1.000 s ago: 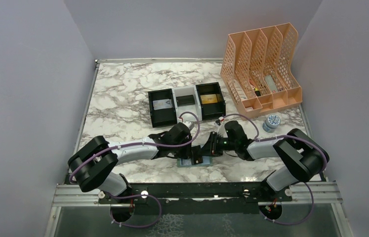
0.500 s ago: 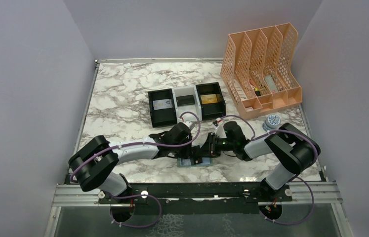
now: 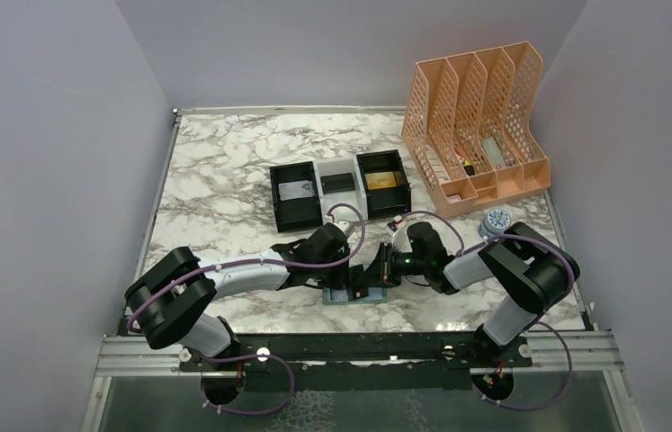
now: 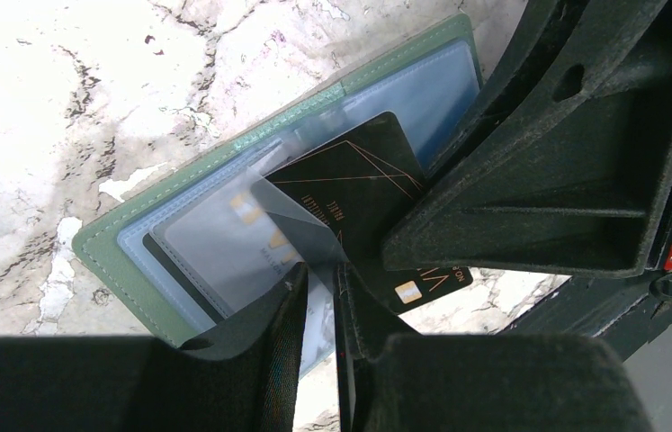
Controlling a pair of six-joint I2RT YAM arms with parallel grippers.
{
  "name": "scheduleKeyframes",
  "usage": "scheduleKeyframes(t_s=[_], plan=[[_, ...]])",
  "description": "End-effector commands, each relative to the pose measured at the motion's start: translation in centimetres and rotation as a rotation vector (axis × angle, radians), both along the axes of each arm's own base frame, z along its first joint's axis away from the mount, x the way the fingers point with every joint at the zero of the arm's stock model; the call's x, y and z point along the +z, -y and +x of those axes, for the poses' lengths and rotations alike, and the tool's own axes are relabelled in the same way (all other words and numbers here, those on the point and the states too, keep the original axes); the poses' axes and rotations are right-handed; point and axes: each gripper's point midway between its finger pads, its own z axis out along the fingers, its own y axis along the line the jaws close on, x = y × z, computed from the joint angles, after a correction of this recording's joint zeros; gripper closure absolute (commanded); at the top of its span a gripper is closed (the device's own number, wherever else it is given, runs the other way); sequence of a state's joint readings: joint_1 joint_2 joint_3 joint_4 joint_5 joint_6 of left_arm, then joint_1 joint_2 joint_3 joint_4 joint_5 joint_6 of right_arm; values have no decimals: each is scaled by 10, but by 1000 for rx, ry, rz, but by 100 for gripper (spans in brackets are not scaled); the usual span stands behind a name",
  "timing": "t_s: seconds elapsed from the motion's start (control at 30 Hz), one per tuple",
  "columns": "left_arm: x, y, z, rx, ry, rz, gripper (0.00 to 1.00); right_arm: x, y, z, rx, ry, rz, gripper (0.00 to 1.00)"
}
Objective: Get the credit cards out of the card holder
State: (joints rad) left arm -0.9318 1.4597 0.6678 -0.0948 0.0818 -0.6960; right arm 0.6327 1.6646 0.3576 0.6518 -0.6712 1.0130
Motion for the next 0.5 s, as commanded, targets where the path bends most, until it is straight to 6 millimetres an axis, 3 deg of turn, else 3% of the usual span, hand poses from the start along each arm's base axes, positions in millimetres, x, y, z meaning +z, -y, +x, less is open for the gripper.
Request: scheduleKeyframes(t_s=[0.0, 0.13, 0.47], plan=[[-12, -12, -8, -12, -25, 71, 80, 3, -1, 4, -13, 23, 13, 91], [-10, -12, -7, -7, -19, 69, 80, 3, 5, 7, -47, 42, -25, 99], [-8, -13, -6, 1, -10, 66, 80, 13, 20, 13, -115, 103, -106, 99]])
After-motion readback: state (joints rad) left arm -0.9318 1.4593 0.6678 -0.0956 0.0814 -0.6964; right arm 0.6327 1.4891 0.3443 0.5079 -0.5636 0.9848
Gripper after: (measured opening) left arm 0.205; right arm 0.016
